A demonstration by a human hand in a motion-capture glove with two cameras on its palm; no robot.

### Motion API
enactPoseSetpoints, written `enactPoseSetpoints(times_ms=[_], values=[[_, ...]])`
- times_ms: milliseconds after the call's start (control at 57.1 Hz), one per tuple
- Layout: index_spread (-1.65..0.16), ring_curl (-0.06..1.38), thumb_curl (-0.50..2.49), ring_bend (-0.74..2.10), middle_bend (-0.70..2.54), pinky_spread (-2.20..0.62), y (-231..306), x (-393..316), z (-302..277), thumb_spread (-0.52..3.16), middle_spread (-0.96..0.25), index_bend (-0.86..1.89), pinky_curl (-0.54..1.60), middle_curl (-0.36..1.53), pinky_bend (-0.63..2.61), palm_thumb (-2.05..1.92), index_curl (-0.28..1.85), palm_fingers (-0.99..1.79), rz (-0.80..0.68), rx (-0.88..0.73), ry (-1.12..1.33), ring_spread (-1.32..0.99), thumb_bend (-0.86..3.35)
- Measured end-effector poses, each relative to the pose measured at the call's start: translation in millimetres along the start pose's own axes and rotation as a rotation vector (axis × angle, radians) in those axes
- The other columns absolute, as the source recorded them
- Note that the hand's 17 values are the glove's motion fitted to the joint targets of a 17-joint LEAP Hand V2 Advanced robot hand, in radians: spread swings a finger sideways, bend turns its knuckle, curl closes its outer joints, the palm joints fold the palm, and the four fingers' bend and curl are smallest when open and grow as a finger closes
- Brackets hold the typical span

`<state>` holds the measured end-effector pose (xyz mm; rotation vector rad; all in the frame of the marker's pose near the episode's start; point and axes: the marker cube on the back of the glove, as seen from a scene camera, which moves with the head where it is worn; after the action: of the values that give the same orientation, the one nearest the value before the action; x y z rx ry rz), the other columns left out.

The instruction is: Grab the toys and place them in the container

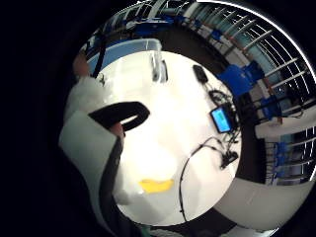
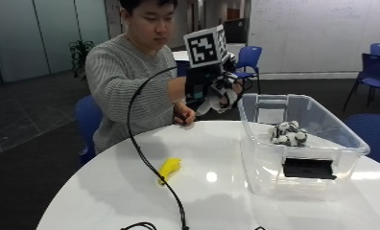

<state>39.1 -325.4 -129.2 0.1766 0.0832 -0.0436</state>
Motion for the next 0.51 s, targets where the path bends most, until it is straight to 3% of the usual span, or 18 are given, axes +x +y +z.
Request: enactPoseSetpoints(times_ms=[315, 508], values=[[-0.24, 0.62, 0.99, 0.75, 0.7, -0.41, -50.5, -3.8, -0.1, 0.54, -0.4, 0.69, 0.45, 0.98, 1.05, 0.61, 1.09, 0.8, 0.044, -0.022, -0.045, -0.63, 0.12], [-0.22, 0.65, 1.05, 0.74, 0.68, -0.41, -141.5, -39.5, 27.9, 0.52, -0.39, 0.69, 0.46, 1.01, 1.06, 0.61, 1.13, 0.78, 0.055, -0.033, -0.115, -0.64, 0.1]])
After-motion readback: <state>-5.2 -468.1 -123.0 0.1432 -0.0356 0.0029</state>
